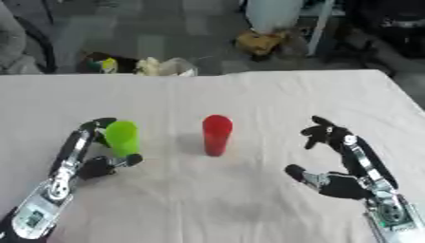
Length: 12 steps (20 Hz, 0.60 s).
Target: Pour the contents of one cup into another cup.
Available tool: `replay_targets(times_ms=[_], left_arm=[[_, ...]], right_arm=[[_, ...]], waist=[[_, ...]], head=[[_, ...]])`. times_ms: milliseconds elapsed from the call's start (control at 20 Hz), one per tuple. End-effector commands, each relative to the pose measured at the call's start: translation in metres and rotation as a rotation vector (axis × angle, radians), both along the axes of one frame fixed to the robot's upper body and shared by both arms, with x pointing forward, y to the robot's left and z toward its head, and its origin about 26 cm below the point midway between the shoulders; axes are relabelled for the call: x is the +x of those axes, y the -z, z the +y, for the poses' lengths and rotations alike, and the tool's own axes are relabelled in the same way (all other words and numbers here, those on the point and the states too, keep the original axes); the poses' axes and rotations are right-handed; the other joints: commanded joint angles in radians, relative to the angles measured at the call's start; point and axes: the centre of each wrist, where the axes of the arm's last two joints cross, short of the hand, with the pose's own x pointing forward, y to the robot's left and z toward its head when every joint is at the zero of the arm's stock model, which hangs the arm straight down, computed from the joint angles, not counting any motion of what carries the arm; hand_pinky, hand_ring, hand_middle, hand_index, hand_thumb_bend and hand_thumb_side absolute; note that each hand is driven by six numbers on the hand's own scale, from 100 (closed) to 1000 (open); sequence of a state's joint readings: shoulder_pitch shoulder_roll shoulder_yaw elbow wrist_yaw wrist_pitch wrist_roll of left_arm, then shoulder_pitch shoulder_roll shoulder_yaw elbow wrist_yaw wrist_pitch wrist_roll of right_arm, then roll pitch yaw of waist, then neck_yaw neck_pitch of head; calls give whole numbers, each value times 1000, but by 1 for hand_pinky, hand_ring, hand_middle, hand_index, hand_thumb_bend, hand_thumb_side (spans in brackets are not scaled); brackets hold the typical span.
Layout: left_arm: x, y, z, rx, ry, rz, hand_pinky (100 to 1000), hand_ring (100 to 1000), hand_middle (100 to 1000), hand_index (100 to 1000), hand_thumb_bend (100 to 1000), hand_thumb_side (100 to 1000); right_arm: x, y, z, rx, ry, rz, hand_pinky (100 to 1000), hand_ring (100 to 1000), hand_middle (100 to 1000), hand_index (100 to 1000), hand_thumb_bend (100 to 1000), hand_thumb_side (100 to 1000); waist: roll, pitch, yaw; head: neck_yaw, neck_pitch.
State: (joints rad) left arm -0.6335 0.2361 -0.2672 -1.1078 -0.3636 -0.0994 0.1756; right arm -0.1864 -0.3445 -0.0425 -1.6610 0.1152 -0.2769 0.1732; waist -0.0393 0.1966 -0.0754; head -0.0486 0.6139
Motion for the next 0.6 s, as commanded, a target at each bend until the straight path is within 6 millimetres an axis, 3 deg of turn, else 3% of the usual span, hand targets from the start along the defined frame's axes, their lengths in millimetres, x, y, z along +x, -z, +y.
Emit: replay_targets(times_ms=[50, 350, 600], left_arm=[[4, -12, -4, 7, 24, -31, 681, 489, 627, 816, 917, 487], [5, -10, -4, 17, 26, -22, 630, 383, 517, 806, 787, 436], [5, -8, -5, 17, 28, -6, 569, 318, 465, 802, 567, 366]], right_arm=[[2, -10, -1, -7, -11, -31, 794, 1000, 480, 714, 660, 352], [2, -10, 0, -6, -12, -31, 794, 1000, 480, 714, 659, 353], [2, -9, 0, -6, -14, -30, 794, 1000, 479, 714, 659, 352]], waist=[[0, -11, -4], [-2, -9, -8], [-4, -7, -11]], head=[[4, -5], [3, -4], [3, -4]])
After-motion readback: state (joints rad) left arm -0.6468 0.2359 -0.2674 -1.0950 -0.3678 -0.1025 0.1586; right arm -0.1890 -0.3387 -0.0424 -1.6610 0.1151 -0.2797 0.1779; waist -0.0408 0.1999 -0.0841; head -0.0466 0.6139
